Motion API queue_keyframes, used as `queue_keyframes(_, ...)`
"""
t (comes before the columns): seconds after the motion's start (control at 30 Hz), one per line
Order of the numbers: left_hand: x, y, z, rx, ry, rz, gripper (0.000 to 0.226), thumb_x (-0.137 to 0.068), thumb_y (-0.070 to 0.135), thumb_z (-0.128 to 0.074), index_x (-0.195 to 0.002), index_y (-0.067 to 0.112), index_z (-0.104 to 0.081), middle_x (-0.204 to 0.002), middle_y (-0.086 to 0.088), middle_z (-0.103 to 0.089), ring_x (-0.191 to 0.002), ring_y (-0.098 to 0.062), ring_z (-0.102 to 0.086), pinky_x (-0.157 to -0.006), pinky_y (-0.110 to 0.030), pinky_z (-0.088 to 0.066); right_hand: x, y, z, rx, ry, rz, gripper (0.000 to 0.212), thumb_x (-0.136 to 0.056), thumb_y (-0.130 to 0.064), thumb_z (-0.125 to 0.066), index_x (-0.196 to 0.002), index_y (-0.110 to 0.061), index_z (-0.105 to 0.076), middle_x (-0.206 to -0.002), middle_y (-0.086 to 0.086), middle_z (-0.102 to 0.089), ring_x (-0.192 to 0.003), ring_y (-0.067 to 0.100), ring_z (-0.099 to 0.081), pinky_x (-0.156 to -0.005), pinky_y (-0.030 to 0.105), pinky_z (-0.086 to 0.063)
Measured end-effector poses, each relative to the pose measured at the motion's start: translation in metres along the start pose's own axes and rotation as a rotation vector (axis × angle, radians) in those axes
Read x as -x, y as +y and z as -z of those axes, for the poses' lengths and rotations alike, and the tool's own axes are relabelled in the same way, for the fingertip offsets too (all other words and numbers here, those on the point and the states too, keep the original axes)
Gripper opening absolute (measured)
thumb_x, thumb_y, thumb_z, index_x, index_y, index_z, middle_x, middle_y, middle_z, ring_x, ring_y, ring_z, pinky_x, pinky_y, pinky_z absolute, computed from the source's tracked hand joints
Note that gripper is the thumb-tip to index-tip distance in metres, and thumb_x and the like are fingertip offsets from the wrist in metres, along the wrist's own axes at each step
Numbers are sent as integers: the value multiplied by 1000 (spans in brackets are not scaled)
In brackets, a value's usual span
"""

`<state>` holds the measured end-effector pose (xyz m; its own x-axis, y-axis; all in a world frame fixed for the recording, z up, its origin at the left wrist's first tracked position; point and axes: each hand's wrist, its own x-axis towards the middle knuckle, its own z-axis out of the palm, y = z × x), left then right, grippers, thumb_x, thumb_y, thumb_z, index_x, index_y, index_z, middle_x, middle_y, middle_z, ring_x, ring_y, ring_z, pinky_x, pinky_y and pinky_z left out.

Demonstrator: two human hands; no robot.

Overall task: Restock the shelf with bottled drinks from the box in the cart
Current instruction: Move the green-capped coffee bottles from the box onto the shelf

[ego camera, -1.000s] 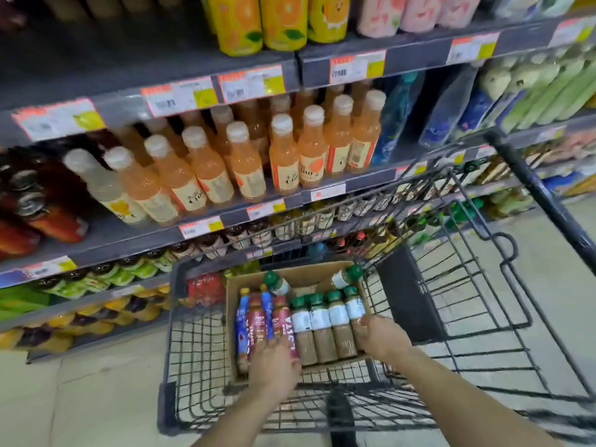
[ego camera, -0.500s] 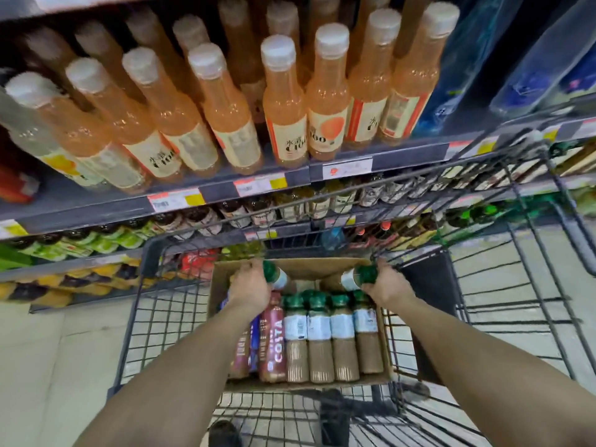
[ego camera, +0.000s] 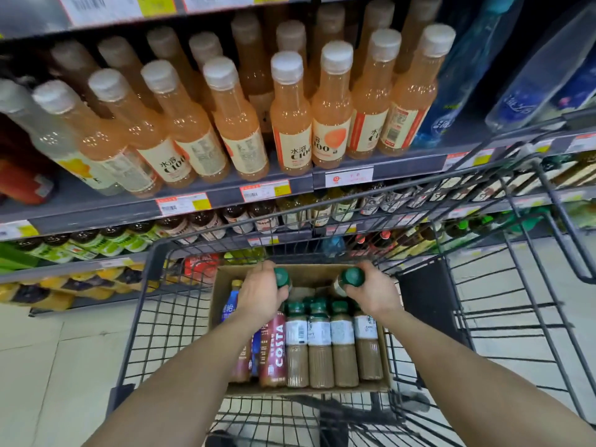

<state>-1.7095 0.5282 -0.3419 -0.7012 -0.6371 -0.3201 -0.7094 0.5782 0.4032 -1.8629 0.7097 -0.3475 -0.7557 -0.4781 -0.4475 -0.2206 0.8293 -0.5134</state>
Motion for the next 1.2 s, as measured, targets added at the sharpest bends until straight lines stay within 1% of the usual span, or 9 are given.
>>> queue_keyframes(0.17, 40, 7, 61, 80, 134, -83, 40, -81, 31, -74, -114, 15, -58, -103, 5, -53, -95, -15, -55, -82, -27, -45, 45, -56, 35, -29, 64, 102, 52, -79, -35, -76, -124, -21, -55, -109, 1, -69, -98, 25, -65, -79, 35, -53)
queue_keyframes(0.3, 78, 12, 122, 101, 212, -155, 37, -82, 33, -74, -112, 17, -59, -100, 7, -52, -95, -13, -53, -80, -24, -42, 90, -109, 66, -93, 92, 196, 48, -79, -35, -75, -121, -22, -55, -105, -3, -68, -93, 20, -65, -78, 34, -54)
queue_keyframes(0.43, 119, 6, 188, 108, 315, -193, 38, -85, 37, -68, -117, 18, -58, -102, 8, -50, -101, -13, -52, -81, -22, -38, 139, -166, 95, -105, 149, 294, 45, -78, -35, -75, -117, -22, -57, -92, -8, -64, -81, 14, -61, -65, 29, -47)
queue_keyframes(0.53, 145, -4, 236, 114, 382, -214, 39, -86, 41, -66, -119, 20, -57, -102, 10, -48, -104, -13, -51, -86, -26, -42, 174, -208, 112, -124, 162, 336, 42, -80, -35, -74, -118, -25, -57, -88, -11, -61, -82, 15, -61, -71, 34, -51)
queue_keyframes(0.6, 158, -13, 265, 97, 423, -235, 39, -86, 43, -64, -118, 22, -57, -101, 11, -47, -102, -12, -49, -83, -25, -40, 195, -234, 121, -120, 171, 355, 44, -81, -35, -73, -120, -25, -57, -87, -13, -57, -84, 14, -59, -69, 32, -47)
queue_keyframes(0.7, 174, -29, 304, 93, 475, -272, 37, -87, 45, -62, -118, 26, -56, -101, 12, -47, -102, -11, -47, -79, -23, -36, 220, -271, 129, -130, 201, 388, 48, -81, -34, -75, -124, -24, -57, -89, -12, -59, -85, 14, -59, -70, 30, -48)
queue_keyframes(0.83, 189, -49, 353, 90, 529, -318, 32, -88, 48, -60, -112, 28, -54, -98, 13, -45, -100, -10, -44, -77, -24, -36, 247, -317, 139, -175, 223, 414, 44, -80, -36, -77, -118, -24, -59, -78, -14, -59, -68, 5, -58, -56, 23, -45)
queue_keyframes(1.0, 200, -61, 410, 125, 651, -366, 36, -84, 42, -64, -115, 25, -58, -97, 14, -45, -101, -10, -45, -78, -21, -32, 270, -373, 162, -236, 281, 493, 41, -74, -40, -81, -108, -27, -63, -75, -8, -59, -67, 8, -57, -56, 25, -39)
queue_keyframes(1.2, 194, -52, 471, 229, 775, -363, 31, -84, 41, -67, -110, 28, -59, -96, 12, -49, -91, -9, -51, -77, -25, -36, 260, -442, 210, -339, 349, 587, 41, -71, -38, -84, -105, -23, -66, -78, -8, -62, -70, 7, -58, -62, 25, -44)
